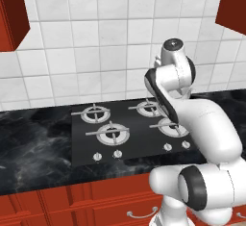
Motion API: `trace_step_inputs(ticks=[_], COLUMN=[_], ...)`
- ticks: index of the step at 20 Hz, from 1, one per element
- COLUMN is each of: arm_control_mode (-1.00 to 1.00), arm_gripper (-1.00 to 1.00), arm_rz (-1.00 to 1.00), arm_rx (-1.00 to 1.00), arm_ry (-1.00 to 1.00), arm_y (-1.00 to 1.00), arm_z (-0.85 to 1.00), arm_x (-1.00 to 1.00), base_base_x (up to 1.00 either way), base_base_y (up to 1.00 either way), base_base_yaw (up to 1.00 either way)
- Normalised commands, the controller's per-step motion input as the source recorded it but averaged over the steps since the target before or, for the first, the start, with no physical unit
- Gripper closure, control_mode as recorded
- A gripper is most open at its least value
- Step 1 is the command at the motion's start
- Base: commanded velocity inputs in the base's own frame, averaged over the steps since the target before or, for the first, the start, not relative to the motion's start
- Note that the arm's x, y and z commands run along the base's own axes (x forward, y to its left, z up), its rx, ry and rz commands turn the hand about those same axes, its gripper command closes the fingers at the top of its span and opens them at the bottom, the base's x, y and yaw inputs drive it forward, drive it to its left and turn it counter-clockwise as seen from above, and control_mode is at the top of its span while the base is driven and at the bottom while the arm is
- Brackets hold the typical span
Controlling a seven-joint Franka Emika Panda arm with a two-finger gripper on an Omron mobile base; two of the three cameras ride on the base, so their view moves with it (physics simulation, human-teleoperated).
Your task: The kettle is done boiling. Turn off the stove, then wait for 300 timesteps before moving the kettle to the dining table.
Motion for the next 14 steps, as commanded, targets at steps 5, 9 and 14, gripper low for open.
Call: trace_step_inputs(ticks=[5, 9, 14], arm_control_mode=[-1.00, -1.00, -1.00], arm_gripper=[1.00, 1.00, 1.00], arm_rz=[0.00, 0.00, 0.00], arm_rx=[-0.01, 0.00, 0.00], arm_ry=[0.00, 0.00, 0.00], arm_y=[-0.05, -0.09, -0.08], arm_z=[0.05, 0.02, 0.01], arm_x=[-0.37, -0.39, -0.34], base_base_x=[0.00, 0.00, 0.00], base_base_y=[0.00, 0.00, 0.00], base_base_yaw=[0.00, 0.00, 0.00])
